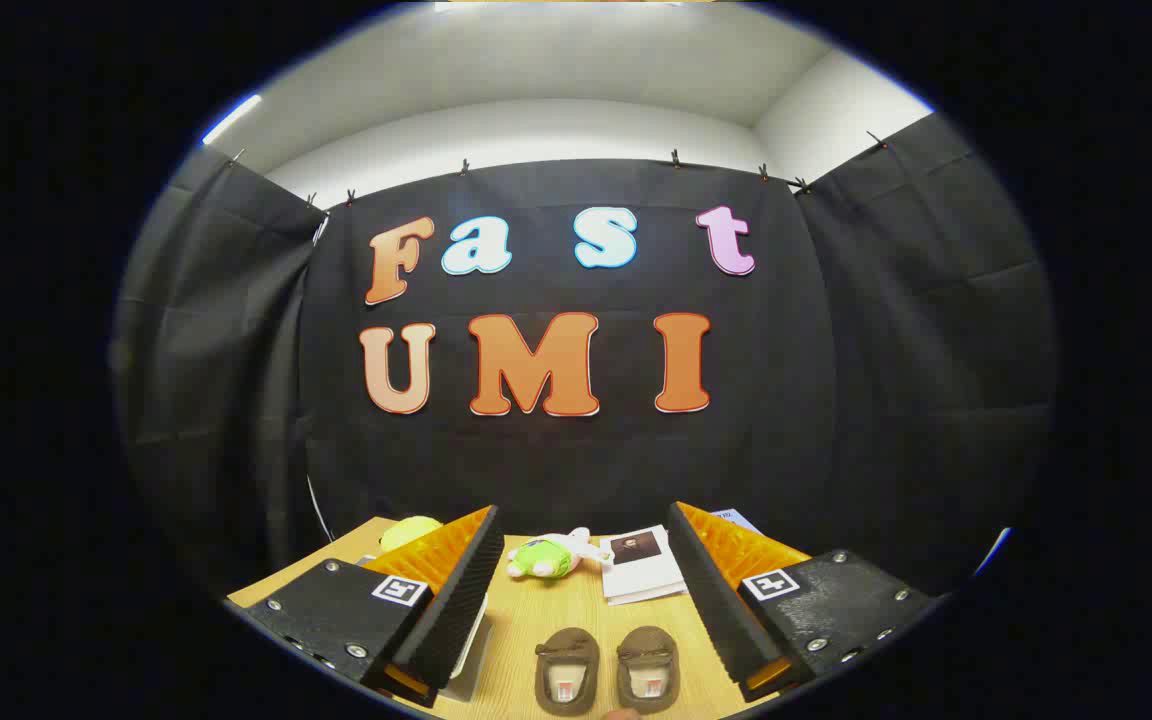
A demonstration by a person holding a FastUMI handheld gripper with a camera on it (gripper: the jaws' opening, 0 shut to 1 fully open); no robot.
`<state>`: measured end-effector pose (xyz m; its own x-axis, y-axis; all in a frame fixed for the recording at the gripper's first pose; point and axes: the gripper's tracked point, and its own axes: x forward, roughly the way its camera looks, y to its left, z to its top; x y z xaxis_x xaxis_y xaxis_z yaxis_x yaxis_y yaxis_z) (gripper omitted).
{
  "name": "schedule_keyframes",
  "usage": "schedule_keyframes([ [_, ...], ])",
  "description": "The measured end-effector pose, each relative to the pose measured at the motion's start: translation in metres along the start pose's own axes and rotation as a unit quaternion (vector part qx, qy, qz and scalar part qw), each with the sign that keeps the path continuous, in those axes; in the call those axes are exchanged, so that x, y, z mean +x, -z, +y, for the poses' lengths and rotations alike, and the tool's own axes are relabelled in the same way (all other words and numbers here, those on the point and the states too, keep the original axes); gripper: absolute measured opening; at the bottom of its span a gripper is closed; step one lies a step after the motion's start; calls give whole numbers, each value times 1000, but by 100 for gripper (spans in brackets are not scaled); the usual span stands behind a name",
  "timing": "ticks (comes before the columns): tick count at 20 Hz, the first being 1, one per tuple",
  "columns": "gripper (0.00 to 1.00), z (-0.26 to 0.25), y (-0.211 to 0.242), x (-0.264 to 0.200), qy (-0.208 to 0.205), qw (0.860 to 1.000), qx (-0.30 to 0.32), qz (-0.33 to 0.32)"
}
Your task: Open the storage box then place both shoes into the box .Put the left shoe in first, then the right shoe, with the right side of both shoes facing outward in a uniform manner.
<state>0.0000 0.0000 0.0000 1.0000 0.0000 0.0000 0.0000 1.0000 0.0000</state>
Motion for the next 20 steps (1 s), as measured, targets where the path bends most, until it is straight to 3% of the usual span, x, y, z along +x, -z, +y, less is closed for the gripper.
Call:
schedule_keyframes([
  [11, 98, 3, 16, -4, -23, 1000, 2, 4],
  [15, 98, -9, 15, -3, -5, 1000, -11, -2],
  [20, 98, -9, 22, 3, -12, 1000, 8, 3],
])
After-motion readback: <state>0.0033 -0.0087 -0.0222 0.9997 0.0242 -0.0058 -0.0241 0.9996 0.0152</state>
